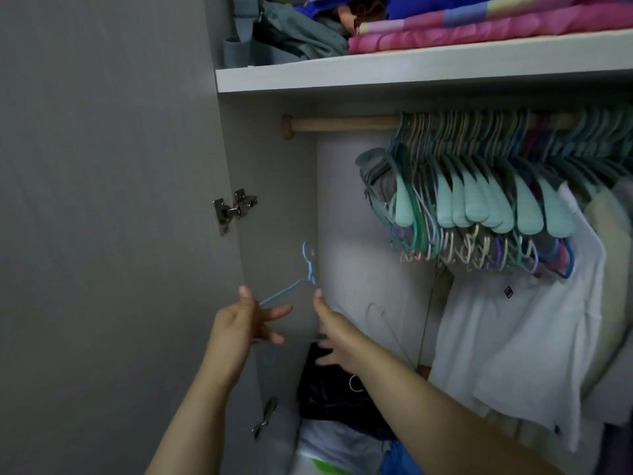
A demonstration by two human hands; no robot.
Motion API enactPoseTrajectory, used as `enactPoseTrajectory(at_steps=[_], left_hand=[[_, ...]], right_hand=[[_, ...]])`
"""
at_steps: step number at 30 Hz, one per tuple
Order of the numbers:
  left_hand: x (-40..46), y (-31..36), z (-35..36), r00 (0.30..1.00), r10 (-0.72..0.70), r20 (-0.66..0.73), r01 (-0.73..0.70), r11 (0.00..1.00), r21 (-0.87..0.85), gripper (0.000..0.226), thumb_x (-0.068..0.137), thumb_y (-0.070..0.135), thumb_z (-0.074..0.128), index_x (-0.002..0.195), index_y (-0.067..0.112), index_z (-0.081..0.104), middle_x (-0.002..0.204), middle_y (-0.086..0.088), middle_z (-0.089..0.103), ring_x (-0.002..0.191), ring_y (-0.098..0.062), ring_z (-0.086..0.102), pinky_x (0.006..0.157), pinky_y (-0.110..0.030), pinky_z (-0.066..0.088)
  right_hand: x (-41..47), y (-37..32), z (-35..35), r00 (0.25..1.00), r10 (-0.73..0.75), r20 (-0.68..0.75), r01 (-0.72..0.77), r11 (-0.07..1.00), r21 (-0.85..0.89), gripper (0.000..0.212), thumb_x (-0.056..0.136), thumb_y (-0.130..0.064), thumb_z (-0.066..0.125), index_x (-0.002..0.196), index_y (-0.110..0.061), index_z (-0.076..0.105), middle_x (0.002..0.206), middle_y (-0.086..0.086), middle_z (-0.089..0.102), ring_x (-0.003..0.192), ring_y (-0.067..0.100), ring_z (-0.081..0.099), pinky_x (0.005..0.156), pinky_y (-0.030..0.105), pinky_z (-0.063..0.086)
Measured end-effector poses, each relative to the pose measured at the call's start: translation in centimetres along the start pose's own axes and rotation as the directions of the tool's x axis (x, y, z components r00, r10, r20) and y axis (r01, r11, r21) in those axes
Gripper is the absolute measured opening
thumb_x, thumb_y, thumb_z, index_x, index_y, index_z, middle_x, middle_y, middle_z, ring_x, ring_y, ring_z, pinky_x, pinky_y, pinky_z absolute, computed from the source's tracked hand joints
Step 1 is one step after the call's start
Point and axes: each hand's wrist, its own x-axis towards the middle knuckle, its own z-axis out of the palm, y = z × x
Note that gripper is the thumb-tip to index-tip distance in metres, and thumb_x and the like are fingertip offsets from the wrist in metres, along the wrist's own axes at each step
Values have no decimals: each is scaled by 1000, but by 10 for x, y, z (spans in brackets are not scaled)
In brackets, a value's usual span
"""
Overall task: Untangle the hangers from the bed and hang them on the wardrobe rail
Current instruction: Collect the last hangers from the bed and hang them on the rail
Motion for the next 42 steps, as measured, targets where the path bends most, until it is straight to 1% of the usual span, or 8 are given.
enactPoseTrajectory(at_steps=[4,8,11,18,23,29,39,42], left_hand=[[-16,-18,41,980,84,-180,-80,996,31,68,89,67,32,86,15,76,56,-5,70,54,-12,67,59,-29,56],[-9,-35,40,967,190,-167,-174,979,105,50,82,68,35,82,35,73,73,2,75,70,-16,73,66,-47,59],[-2,-41,36,960,278,-42,-267,948,172,42,86,60,38,90,37,73,81,12,75,77,-10,73,71,-43,59],[21,-26,36,832,503,233,-544,658,522,41,92,46,39,112,27,69,114,1,67,105,-21,63,92,-36,48],[25,-18,38,933,331,140,-359,860,362,66,89,48,53,142,55,14,131,24,54,108,10,51,93,-15,38],[49,-27,41,986,165,-24,-151,946,288,19,97,41,48,114,33,46,93,16,70,90,-4,62,79,-26,41],[61,-51,41,997,54,-61,-35,960,279,24,102,29,42,90,20,61,82,10,71,91,-17,67,88,-34,50],[63,-65,40,998,18,-61,0,961,278,24,101,29,43,87,21,62,82,9,72,88,-16,67,87,-36,51]], right_hand=[[-11,-25,24,974,95,206,-136,972,193,89,67,-82,54,123,-13,48,92,7,64,51,16,61,52,27,53],[-19,-42,24,971,166,175,-200,960,199,64,74,-70,60,98,-12,50,66,1,47,28,15,49,42,21,44],[-20,-49,17,964,172,200,-204,968,147,66,73,-71,59,56,-8,52,41,2,47,32,16,49,49,23,45],[-10,-78,6,997,-62,37,51,973,227,40,86,-45,62,73,-9,51,56,4,49,41,13,45,46,22,40],[1,-140,-19,937,-287,-200,342,871,353,30,85,-45,63,94,-18,55,75,5,50,57,11,48,49,21,40],[21,-187,-38,907,-274,-319,387,840,381,62,88,-51,54,139,-17,42,129,13,46,79,18,55,56,25,41],[57,-166,-57,858,-207,-470,360,895,263,44,84,-54,55,76,-11,52,74,5,49,61,20,50,60,30,43],[65,-155,-70,775,-222,-591,433,868,242,46,78,-52,62,89,-8,59,75,5,55,59,20,52,57,28,42]])
